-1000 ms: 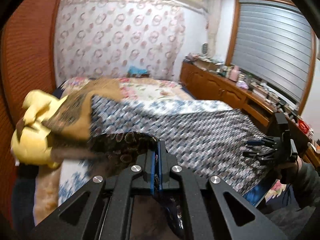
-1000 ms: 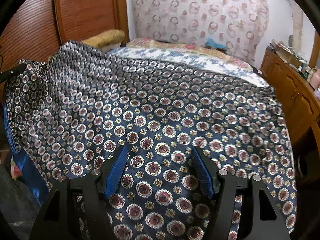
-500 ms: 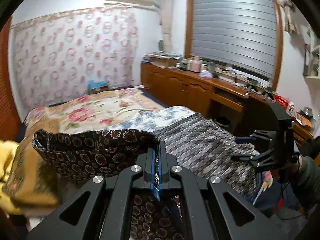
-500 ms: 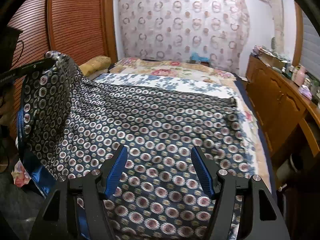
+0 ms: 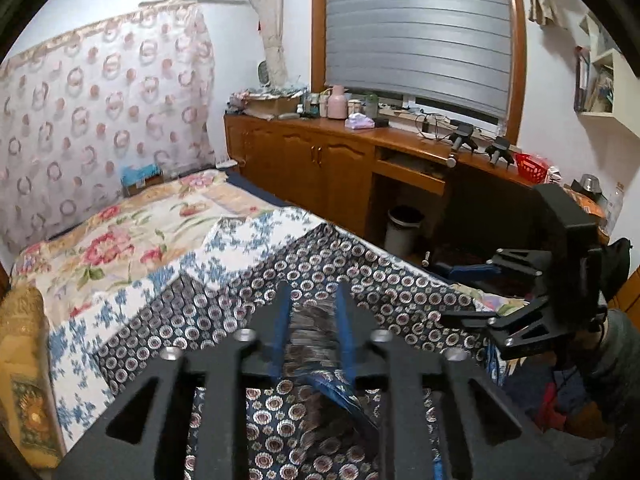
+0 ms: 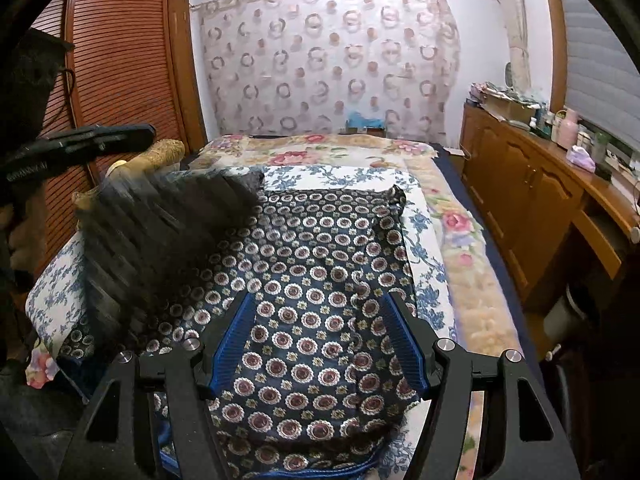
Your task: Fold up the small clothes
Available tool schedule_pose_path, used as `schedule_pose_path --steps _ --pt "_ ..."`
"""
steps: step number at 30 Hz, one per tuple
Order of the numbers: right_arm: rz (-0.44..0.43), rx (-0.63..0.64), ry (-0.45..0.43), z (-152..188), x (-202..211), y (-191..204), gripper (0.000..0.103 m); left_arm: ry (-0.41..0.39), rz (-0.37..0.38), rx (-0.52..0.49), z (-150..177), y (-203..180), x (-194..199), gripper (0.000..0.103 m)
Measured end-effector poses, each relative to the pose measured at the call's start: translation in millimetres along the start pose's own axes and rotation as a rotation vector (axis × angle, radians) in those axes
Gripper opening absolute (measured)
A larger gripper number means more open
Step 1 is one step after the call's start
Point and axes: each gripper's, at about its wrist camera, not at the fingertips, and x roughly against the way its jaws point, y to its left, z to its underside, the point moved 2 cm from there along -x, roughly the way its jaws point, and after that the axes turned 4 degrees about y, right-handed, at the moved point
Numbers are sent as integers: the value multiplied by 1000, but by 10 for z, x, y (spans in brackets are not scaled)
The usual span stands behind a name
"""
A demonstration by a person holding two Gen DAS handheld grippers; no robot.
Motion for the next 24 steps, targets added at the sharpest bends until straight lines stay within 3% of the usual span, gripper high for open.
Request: schedule_pose_path --steps 2,4,6,8,18,24 --pt "-17 3 5 -4 -14 -10 68 16 -15 8 48 35 -57 40" --pt "-21 9 14 -16 -49 4 68 30 -34 23 128 110 -63 42" --pt "-22 20 20 -46 -98 11 68 41 -43 38 187 165 -70 51" --pt "-30 31 24 -87 -149 25 68 43 -57 49 223 186 -105 67" --pt "-76 94 73 -441 -590 203 68 74 -161 141 625 566 -49 71" --pt "-109 121 145 -633 -1015 287 68 97 -177 189 832 701 -25 71"
